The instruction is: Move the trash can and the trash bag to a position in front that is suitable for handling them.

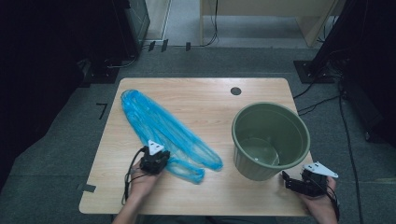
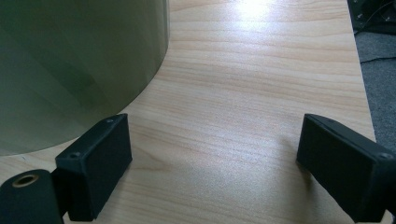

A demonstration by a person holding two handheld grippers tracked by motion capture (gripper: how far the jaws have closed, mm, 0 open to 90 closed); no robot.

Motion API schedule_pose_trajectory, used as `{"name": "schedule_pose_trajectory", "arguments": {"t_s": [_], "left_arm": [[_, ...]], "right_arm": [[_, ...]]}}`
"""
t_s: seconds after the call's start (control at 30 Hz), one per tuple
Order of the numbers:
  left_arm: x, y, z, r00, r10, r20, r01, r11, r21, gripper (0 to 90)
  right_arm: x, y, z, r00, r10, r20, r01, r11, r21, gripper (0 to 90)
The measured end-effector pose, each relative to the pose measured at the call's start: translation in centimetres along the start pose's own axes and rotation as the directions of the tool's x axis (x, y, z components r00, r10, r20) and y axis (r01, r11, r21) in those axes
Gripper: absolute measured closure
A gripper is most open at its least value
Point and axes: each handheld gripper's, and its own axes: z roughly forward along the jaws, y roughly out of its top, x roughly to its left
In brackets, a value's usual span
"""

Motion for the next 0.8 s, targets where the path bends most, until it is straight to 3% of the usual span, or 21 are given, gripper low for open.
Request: {"name": "schedule_pose_trajectory", "arguments": {"t_s": [0.03,0.13,0.2,0.23,0.27,0.3,0.4,0.5,0.6,0.67,0.73,0.8], "left_arm": [[0.6,0.0,-0.6,0.9998,-0.017,0.008,0.017,0.9997,-0.020,77.3],[1.9,0.1,-1.6,0.9968,-0.073,-0.033,0.071,0.9961,-0.053,50.5],[2.4,0.2,-1.6,0.9917,-0.117,-0.054,0.114,0.9922,-0.049,40.5],[2.4,0.2,-1.6,0.9917,-0.117,-0.054,0.114,0.9922,-0.049,34.9],[2.5,0.2,-1.4,0.9878,-0.145,-0.057,0.142,0.9886,-0.049,32.2],[2.3,0.3,-1.1,0.9833,-0.173,-0.056,0.170,0.9839,-0.054,32.3],[1.4,0.8,-0.8,0.9842,-0.167,-0.060,0.163,0.9846,-0.062,29.5],[0.9,1.0,-0.6,0.9776,-0.187,-0.097,0.181,0.9814,-0.064,26.0],[0.8,0.9,-0.3,0.9717,-0.215,-0.098,0.212,0.9765,-0.038,23.8],[0.7,0.8,-0.3,0.9709,-0.221,-0.093,0.219,0.9753,-0.032,23.2],[0.4,0.8,0.0,0.9738,-0.206,-0.095,0.205,0.9785,-0.022,22.8],[0.4,0.9,0.2,0.9737,-0.209,-0.091,0.208,0.9780,-0.022,22.8]], "right_arm": [[0.0,0.0,0.0,1.0000,0.000,0.000,0.000,1.0000,0.000,9.8],[-0.1,0.0,-0.1,0.9999,0.008,0.012,-0.008,0.9999,-0.014,17.1],[-0.5,-0.1,-0.3,0.9988,0.047,0.016,-0.046,0.9982,-0.037,23.6],[-0.5,-0.1,-0.3,0.9988,0.047,0.016,-0.046,0.9982,-0.037,23.6],[-1.0,0.0,-0.6,0.9935,0.110,0.029,-0.108,0.9917,-0.070,32.1],[-1.3,0.1,-0.8,0.9902,0.137,0.025,-0.134,0.9870,-0.088,35.9],[-1.8,0.8,-0.6,0.9866,0.162,0.016,-0.159,0.9805,-0.115,47.5],[-1.6,2.3,-0.2,0.9881,0.151,0.032,-0.144,0.9764,-0.161,51.5],[-1.1,3.5,0.2,0.9911,0.128,0.037,-0.119,0.9746,-0.190,52.2],[-0.9,3.8,0.4,0.9924,0.118,0.034,-0.110,0.9747,-0.195,52.2],[0.1,4.0,1.0,0.9963,0.076,0.039,-0.066,0.9757,-0.209,54.6],[0.5,3.9,1.3,0.9967,0.072,0.038,-0.062,0.9720,-0.227,52.1]]}}
